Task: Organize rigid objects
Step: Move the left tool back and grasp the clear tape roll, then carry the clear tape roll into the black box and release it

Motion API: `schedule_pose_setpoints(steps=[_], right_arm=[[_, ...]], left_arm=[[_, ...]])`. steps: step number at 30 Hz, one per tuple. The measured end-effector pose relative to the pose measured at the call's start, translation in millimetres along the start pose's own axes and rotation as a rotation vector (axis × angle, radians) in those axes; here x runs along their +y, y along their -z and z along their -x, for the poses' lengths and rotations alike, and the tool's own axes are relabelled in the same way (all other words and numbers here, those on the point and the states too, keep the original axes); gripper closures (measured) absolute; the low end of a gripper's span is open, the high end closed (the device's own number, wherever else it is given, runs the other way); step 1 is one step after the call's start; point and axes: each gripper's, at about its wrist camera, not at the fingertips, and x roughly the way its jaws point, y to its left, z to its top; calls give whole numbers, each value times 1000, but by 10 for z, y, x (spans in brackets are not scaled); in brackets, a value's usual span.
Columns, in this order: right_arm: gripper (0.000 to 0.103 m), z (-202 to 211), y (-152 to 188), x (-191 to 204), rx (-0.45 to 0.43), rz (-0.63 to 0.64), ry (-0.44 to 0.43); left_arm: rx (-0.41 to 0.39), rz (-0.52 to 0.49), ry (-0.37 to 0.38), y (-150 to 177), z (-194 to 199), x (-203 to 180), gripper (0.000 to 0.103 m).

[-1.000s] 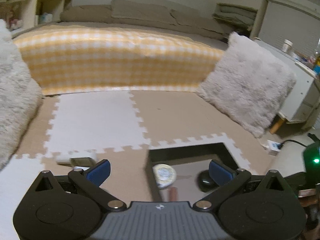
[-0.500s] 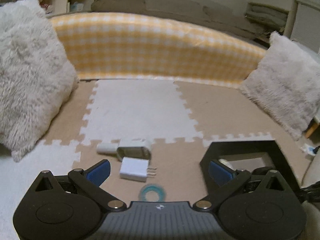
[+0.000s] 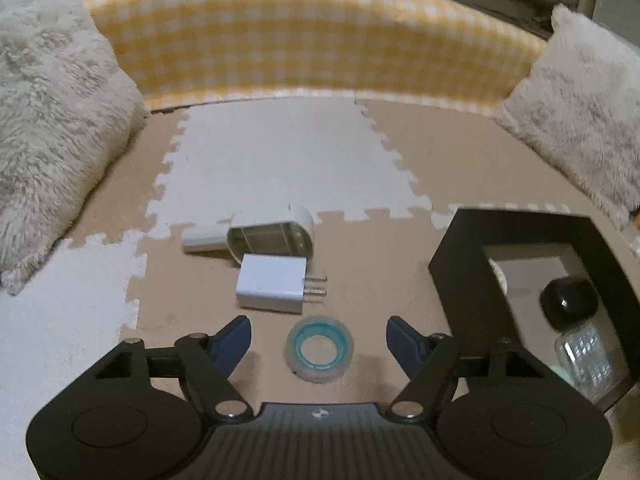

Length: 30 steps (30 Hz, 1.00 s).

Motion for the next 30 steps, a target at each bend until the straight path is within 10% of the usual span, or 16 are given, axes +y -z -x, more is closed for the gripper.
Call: schedule_pose_setpoints(steps=[30], right_arm=[[96, -10, -10, 10, 2, 7, 4]], left_arm=[[38, -77, 9, 89, -286, -35, 59]])
